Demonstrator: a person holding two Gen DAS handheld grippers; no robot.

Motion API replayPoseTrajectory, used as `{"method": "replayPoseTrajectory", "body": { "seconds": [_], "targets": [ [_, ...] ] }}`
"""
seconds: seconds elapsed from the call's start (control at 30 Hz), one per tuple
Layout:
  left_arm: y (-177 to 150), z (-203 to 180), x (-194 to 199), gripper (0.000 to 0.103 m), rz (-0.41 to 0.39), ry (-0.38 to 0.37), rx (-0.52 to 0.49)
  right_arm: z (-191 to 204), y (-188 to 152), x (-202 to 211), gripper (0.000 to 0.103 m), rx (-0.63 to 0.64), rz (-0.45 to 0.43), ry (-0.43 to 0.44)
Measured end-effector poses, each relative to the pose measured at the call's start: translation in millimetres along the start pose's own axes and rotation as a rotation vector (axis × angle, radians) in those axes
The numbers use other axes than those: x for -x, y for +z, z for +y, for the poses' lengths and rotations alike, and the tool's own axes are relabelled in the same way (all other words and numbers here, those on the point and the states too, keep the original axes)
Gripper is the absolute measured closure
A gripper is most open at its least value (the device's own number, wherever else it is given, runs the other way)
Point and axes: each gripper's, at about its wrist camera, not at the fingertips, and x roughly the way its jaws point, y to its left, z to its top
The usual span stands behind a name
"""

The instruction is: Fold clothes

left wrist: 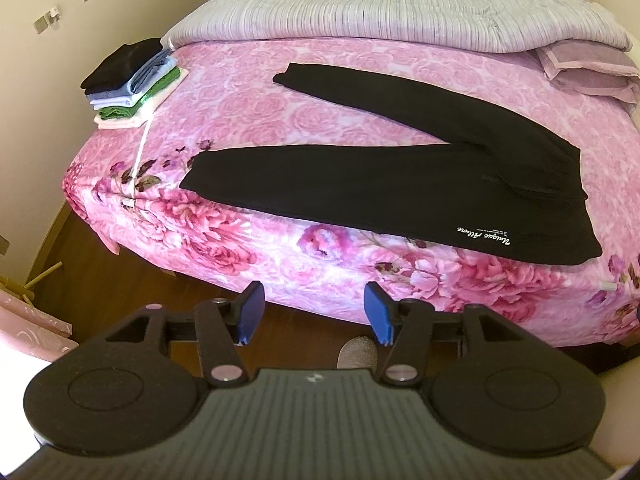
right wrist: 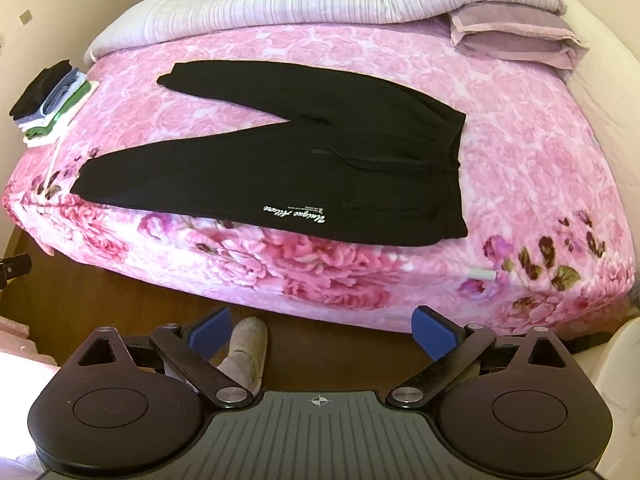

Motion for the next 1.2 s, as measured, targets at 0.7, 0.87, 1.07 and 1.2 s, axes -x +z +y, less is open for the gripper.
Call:
{"method": "replayPoseTrajectory", "body": {
  "seconds": [0.7,0.87,1.07,1.2],
  "targets": [
    [14.8,-10.0,-5.4,0.049,-0.007,0.040,0.024,-9.5,21.7,-11.4,0.002,0.034,-0.038,0.040],
    [22.1,-24.7,-7.9,0.049,-0.026,0.031,0.012,-23.2,27.0,-14.1,0.002,0.014,-0.051,0.041],
    [36.8,-42.3,-19.3,0.049,-0.038,0.008,-0.018,-40.0,32.8,-16.3,0.002,-0.010,-0.068,0.036],
    [51.5,-50.9,-32.6,0.049,-0.048,-0.033,-0.043,-53.2,38.7,-24.1,0.002,-0.062,-0.060,0.021]
  ]
}}
